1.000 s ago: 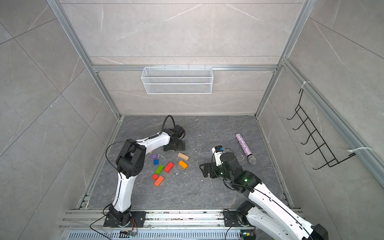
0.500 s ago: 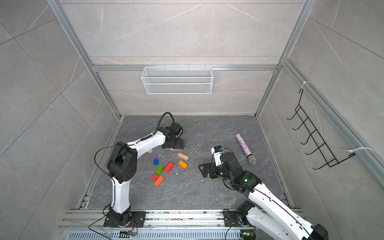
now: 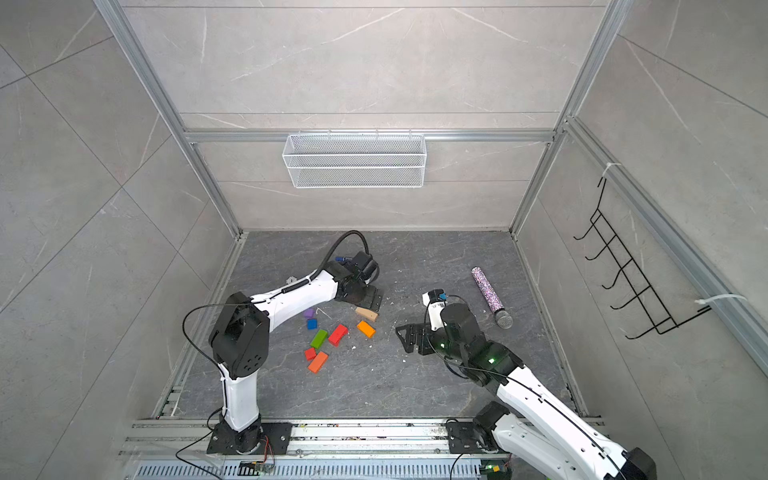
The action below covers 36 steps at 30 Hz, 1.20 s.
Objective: Build the wood block tower
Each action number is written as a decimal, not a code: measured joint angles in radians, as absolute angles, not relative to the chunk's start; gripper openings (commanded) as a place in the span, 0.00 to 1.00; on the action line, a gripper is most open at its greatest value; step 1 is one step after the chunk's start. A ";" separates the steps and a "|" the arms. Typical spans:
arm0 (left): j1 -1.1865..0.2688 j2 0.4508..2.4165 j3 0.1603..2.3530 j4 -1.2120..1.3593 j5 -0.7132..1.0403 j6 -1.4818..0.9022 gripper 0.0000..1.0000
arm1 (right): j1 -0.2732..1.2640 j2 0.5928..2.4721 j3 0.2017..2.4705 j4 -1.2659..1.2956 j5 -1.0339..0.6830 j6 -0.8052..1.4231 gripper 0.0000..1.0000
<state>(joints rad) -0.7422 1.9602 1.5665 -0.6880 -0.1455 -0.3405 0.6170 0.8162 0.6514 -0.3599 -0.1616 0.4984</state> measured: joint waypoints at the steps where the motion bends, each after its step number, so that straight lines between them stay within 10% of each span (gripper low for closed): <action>1: -0.746 1.960 1.564 -0.688 -0.146 -0.332 0.98 | 0.617 0.816 0.651 -0.360 -0.162 0.500 0.99; 36: -0.744 2.093 1.523 -0.616 -0.102 -0.223 0.93 | 0.617 0.796 0.645 -0.362 -0.162 0.505 0.99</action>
<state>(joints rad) -0.7437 2.0930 1.5227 -0.6163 -0.1020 -0.2234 0.6170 0.7963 0.6445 -0.3618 -0.1616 0.5045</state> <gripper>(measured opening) 0.931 0.993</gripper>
